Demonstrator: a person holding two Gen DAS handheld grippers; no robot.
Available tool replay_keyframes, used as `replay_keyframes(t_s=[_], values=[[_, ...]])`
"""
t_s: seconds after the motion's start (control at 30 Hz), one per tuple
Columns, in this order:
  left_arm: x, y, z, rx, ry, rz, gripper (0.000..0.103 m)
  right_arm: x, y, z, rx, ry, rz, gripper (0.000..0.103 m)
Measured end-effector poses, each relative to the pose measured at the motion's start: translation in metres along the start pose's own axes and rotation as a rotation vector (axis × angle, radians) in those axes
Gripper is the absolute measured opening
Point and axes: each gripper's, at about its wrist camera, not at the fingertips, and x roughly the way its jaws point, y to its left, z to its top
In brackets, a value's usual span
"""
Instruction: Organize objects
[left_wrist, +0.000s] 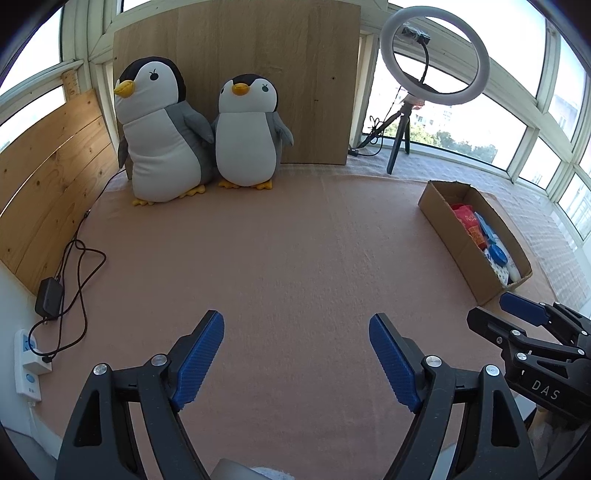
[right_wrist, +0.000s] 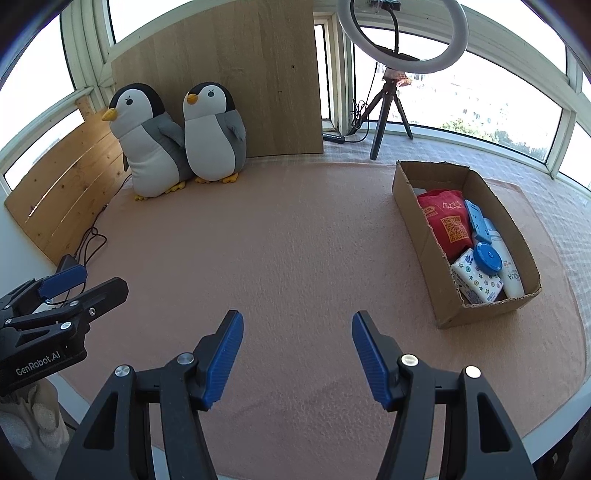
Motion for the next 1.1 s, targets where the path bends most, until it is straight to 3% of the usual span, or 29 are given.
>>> replay_keyframes(t_s=[1.1], values=[[0.0066,0.0035,-0.0001,-0.001,0.008,0.014,0.084,0.0085,-0.0038,0.0004,0.001,0.015,-0.001,0.058]])
